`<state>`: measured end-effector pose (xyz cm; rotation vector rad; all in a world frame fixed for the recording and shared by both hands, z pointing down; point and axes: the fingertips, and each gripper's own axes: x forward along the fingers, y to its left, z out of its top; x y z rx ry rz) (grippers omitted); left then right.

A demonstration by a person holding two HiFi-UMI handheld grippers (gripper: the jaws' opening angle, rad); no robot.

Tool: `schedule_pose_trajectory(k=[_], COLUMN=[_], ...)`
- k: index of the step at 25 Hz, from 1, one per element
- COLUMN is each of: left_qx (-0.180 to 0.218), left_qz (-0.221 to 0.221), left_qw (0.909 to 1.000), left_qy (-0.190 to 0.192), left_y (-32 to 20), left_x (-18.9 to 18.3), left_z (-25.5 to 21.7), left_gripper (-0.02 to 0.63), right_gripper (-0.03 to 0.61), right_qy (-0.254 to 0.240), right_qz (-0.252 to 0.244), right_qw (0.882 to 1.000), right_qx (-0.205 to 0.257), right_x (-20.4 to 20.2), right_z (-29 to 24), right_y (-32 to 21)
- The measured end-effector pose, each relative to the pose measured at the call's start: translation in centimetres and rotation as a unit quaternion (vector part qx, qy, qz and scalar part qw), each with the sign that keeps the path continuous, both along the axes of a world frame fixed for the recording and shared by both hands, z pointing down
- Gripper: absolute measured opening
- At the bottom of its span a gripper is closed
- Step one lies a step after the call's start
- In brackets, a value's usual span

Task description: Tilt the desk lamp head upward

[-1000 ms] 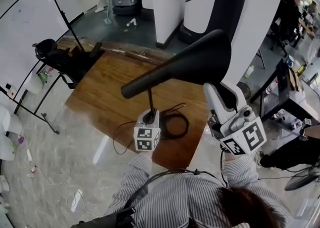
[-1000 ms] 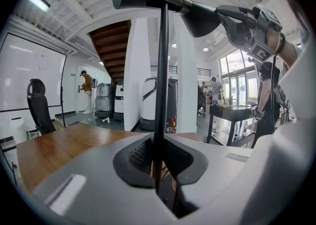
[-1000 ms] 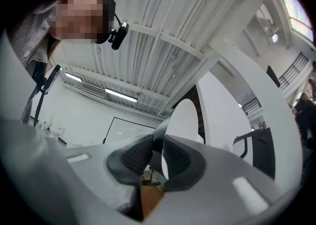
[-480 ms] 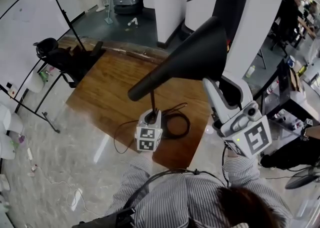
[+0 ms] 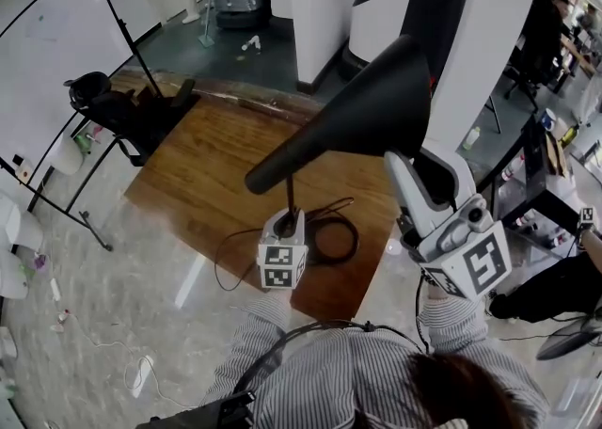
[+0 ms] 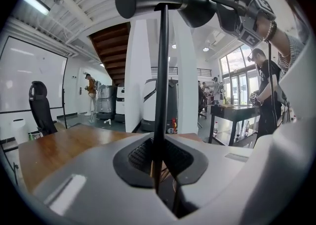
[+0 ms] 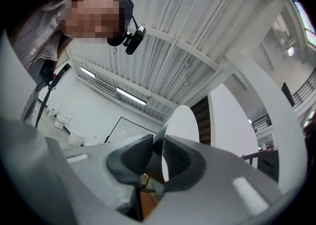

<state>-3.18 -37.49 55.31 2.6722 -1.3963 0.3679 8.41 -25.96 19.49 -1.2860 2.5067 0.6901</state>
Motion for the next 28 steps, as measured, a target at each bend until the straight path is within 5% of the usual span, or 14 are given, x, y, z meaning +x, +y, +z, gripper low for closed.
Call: schedule_pose_trajectory(k=[7,16,19,24,28], left_qx=[-0.027,-0.022,-0.004,0.014,0.007], left_qz=[-0.005,0.001,0.011,0.022,0.040], left_qw=[0.9977,0.9939,0.9935,0.9901,0.9885], left_qy=[0.063,0.108,0.113,0.138,0.146], left_y=[-0.1,1.0,2.6,5.4,7.5], left_x=[-0.1,-1.3,-2.3,-2.6,-1.4], left_z=[-0.2,-2.8,-4.9,-7.8,-7.6], left_gripper=[0.039,0.157,0.181,0.142,0.079], right_gripper=[0.072,0.083,0.083,0.083,0.083], right_qy=[-0.015,-0.152,-0.172,-0.071,0.000], right_qz=[0.027,0.049,0.052,0.018,-0.006], right_qw=[0.999,0.987,0.983,0.976,0.959], right_qx=[0.027,0.023,-0.037,-0.206,-0.285], right_x=[0.4,5.3,5.8,-1.0,-5.9], right_z=[0.3,3.3,8.4,19.8,25.8], right_y=[0.5,2.4,2.6,-0.3,-2.0])
